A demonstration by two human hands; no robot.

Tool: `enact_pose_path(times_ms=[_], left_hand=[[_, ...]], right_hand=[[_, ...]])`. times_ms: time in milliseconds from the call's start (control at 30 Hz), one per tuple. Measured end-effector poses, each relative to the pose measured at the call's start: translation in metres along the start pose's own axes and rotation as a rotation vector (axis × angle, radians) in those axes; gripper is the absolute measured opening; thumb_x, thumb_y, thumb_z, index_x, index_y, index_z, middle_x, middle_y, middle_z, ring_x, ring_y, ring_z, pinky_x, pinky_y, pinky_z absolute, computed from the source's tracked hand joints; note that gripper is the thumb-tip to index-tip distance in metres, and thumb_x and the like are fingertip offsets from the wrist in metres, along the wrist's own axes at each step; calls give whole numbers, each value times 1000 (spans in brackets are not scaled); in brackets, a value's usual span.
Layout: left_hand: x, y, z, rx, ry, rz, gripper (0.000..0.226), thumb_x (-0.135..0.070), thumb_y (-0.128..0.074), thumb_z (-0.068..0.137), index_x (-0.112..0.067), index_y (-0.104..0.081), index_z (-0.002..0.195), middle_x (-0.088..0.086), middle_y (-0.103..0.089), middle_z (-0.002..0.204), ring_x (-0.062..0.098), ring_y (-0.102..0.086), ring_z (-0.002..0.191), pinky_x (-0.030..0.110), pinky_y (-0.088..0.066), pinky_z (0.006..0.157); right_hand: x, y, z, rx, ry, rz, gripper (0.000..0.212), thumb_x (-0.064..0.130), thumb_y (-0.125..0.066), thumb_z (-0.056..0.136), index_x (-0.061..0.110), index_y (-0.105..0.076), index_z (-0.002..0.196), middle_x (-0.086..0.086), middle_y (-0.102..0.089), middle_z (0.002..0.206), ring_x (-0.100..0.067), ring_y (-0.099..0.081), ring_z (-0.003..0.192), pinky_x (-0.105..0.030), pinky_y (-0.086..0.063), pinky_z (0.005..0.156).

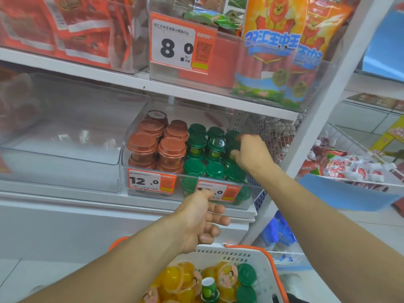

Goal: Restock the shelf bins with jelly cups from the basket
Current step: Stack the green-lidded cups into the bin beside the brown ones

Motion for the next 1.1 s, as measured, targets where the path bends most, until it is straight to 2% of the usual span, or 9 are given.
enact_pose_path(times_ms=[167,233,400,500,567,633,733,933,1100], left_hand=[[6,0,4,-23,-21,130,33,-34,-41,102,-9,-55,87,10,-64,68,16,-39,38,19,-19,36],[11,-4,5,-39,-79,310,28,-27,-42,99,-9,-57,85,11,-64,72,17,-42,41,20,-21,38],[48,-7,23,-40,-120,883,24,-16,-46,95,0,-63,96,8,-68,80,19,-56,44,19,-30,38],[89,1,41,-51,-33,1083,33,-25,-47,97,2,-65,96,12,-74,86,26,-61,55,20,-38,42],[124,8,56,-35,59,1168,38,-29,-48,97,3,-69,92,14,-74,82,30,-66,62,22,-44,48],[161,12,71,-13,147,1221,37,-29,-49,95,2,-65,86,10,-69,75,27,-68,61,24,-45,47],[202,8,91,-55,146,1342,32,-25,-53,90,3,-64,100,7,-59,74,20,-61,68,27,-40,49],[232,-12,113,-185,-102,1458,51,-24,-59,92,-10,-42,138,12,-46,137,25,-54,117,30,-51,89],[231,2,144,-269,-222,1491,74,-25,-71,84,-17,-30,145,6,-37,144,24,-41,131,37,-41,110]], right_hand=[[23,24,-99,-539,440,423,10,3,-61,89,3,-65,98,-12,-55,99,-18,-53,94,-22,-45,80],[26,7,-146,-583,596,551,14,2,-61,85,5,-56,98,-12,-46,99,-17,-46,92,-18,-41,79],[-13,-81,-223,-130,611,546,16,8,-59,83,11,-50,96,-8,-49,95,-18,-48,85,-21,-42,70],[-60,-141,-248,425,363,364,6,21,-57,87,21,-52,90,6,-51,89,-16,-54,80,-37,-51,73],[-89,-177,-269,795,273,191,18,31,-62,86,18,-56,97,0,-59,96,-23,-60,90,-39,-52,80],[-104,-195,-289,968,291,60,40,49,-63,84,20,-56,110,-3,-61,105,-23,-60,95,-37,-52,83],[-112,-211,-319,1028,341,6,65,71,-58,78,26,-51,124,1,-58,114,-21,-59,101,-38,-52,90],[-108,-217,-331,980,350,89,61,48,-72,81,26,-46,132,3,-41,113,-17,-47,102,-29,-45,89],[-120,-196,-310,1051,53,513,52,37,-79,80,35,-51,124,6,-52,121,-14,-54,110,-28,-51,93]])
Point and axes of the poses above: each hand's wrist, its own z-axis towards the middle knuckle, its own y-axis out of the back of the hand, x = y × z, the point moved 4 cm from there along z, towards the middle knuckle
